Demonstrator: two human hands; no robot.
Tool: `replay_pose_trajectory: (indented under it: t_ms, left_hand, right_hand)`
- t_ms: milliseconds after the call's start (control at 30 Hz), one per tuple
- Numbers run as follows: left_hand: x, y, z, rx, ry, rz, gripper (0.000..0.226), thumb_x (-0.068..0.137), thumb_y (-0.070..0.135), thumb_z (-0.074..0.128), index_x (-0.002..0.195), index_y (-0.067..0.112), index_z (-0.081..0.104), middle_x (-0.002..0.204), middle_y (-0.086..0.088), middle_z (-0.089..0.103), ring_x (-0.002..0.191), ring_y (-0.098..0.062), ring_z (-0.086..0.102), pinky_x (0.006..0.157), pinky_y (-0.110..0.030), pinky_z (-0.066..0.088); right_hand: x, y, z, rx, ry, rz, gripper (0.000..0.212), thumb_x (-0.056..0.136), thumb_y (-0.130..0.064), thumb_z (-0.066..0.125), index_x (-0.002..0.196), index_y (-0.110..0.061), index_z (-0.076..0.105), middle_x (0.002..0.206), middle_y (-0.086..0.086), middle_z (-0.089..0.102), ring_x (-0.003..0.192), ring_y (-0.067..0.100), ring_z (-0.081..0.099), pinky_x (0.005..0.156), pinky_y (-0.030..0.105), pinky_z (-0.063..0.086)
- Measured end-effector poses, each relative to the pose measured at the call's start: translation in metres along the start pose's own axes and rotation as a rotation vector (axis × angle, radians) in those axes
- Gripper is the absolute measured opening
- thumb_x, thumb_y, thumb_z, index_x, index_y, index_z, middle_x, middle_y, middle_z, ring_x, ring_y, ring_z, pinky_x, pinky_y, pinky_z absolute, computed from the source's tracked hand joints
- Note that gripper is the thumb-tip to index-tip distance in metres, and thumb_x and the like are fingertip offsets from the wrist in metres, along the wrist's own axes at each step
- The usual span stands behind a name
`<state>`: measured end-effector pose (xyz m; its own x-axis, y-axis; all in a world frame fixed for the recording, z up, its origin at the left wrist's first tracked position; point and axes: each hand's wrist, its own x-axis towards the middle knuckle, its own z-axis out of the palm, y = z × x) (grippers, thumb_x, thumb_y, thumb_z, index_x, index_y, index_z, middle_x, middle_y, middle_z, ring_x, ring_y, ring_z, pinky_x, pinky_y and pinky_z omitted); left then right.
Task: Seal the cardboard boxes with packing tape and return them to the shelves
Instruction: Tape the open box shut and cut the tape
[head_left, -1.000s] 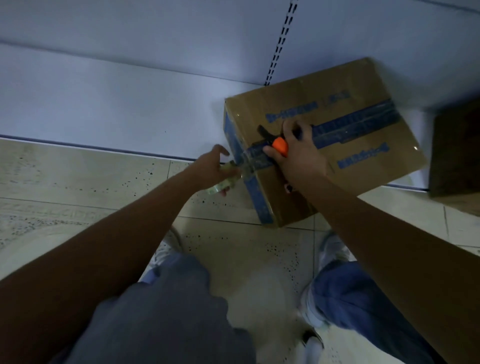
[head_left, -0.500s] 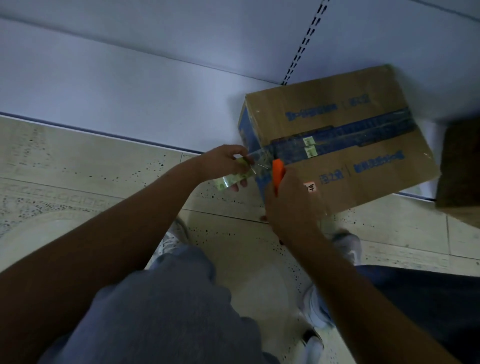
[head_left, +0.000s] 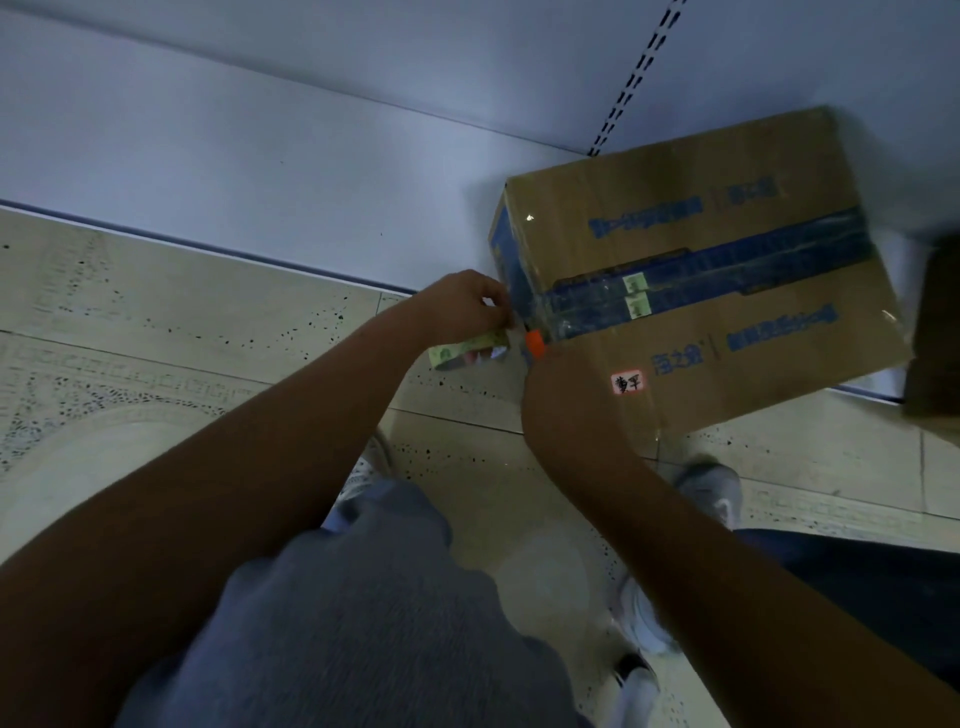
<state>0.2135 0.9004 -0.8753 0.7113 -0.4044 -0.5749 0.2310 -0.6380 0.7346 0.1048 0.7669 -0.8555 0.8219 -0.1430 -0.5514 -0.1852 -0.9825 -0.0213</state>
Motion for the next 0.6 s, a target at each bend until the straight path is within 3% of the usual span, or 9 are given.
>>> replay_pose_trajectory:
  t_ms: [67, 133, 200, 300, 367, 433, 500, 600]
  left_hand:
    - [0.000, -0.011, -0.010, 0.058, 0.107, -0.046, 0.016, 0.096, 0.020, 0.062, 0.102, 0.009, 0.072, 0.098, -0.011, 0.071, 0.071, -0.018, 0.066, 0.070, -0.030, 0.055]
    - [-0.006, -0.019, -0.018, 0.032, 0.206, -0.085, 0.017, 0.097, 0.021, 0.060, 0.101, 0.012, 0.073, 0.101, -0.007, 0.068, 0.076, -0.013, 0.063, 0.070, -0.027, 0.052]
    - [-0.013, -0.022, -0.021, -0.022, 0.224, -0.106, 0.019, 0.101, 0.020, 0.055, 0.103, 0.009, 0.070, 0.094, -0.006, 0.067, 0.072, -0.013, 0.069, 0.059, -0.023, 0.052]
    - [-0.025, -0.014, -0.018, -0.159, 0.208, -0.167, 0.021, 0.103, 0.016, 0.052, 0.108, 0.000, 0.064, 0.078, -0.008, 0.064, 0.044, -0.004, 0.064, 0.039, -0.015, 0.045]
    - [-0.029, -0.004, -0.016, -0.193, 0.222, -0.186, 0.020, 0.102, 0.015, 0.054, 0.109, 0.000, 0.064, 0.075, -0.007, 0.062, 0.040, -0.001, 0.060, 0.037, -0.012, 0.041]
    - [-0.035, 0.009, -0.014, -0.245, 0.215, -0.196, 0.016, 0.100, 0.014, 0.056, 0.105, 0.002, 0.065, 0.063, -0.004, 0.066, 0.040, 0.000, 0.060, 0.037, -0.013, 0.042]
    - [-0.041, 0.024, -0.010, -0.319, 0.189, -0.192, 0.013, 0.100, 0.011, 0.057, 0.098, 0.002, 0.065, 0.055, -0.002, 0.069, 0.044, -0.007, 0.065, 0.046, -0.019, 0.051]
    - [-0.040, 0.043, -0.006, -0.408, 0.197, -0.187, 0.018, 0.097, 0.012, 0.061, 0.102, -0.005, 0.066, 0.085, -0.023, 0.074, 0.077, -0.034, 0.075, 0.078, -0.046, 0.061]
  right_hand:
    - [0.000, 0.002, 0.005, 0.033, -0.059, 0.040, 0.027, 0.105, -0.008, 0.036, 0.124, -0.001, 0.054, 0.125, 0.013, 0.059, 0.114, 0.024, 0.059, 0.087, 0.027, 0.044]
    - [0.003, 0.001, 0.002, 0.020, -0.032, -0.051, 0.028, 0.106, -0.009, 0.035, 0.125, -0.001, 0.054, 0.125, 0.013, 0.059, 0.114, 0.024, 0.060, 0.081, 0.026, 0.043]
    - [0.009, -0.003, -0.005, 0.033, 0.044, -0.123, 0.028, 0.107, -0.014, 0.035, 0.121, -0.001, 0.056, 0.114, 0.012, 0.063, 0.104, 0.023, 0.065, 0.073, 0.026, 0.042]
    - [-0.008, 0.015, -0.017, 0.175, 0.243, -0.235, 0.026, 0.105, -0.034, 0.043, 0.109, -0.010, 0.055, 0.089, 0.005, 0.061, 0.073, 0.016, 0.060, 0.064, 0.025, 0.040]
    - [-0.019, 0.041, -0.032, 0.319, 0.345, -0.163, 0.027, 0.102, -0.041, 0.048, 0.109, -0.015, 0.052, 0.093, 0.001, 0.059, 0.066, 0.009, 0.051, 0.059, 0.022, 0.039]
    - [-0.011, 0.076, -0.044, 0.320, 0.461, -0.018, 0.036, 0.100, -0.041, 0.051, 0.127, -0.018, 0.050, 0.124, 0.003, 0.053, 0.074, 0.008, 0.051, 0.063, 0.021, 0.042]
    - [0.004, 0.112, -0.060, 0.302, 0.577, 0.102, 0.042, 0.100, -0.038, 0.052, 0.136, -0.016, 0.049, 0.140, 0.009, 0.043, 0.090, 0.019, 0.059, 0.074, 0.027, 0.043]
    - [0.016, 0.160, -0.086, 0.301, 0.596, 0.260, 0.039, 0.101, -0.023, 0.052, 0.137, -0.007, 0.049, 0.144, 0.017, 0.041, 0.113, 0.035, 0.056, 0.095, 0.042, 0.043]
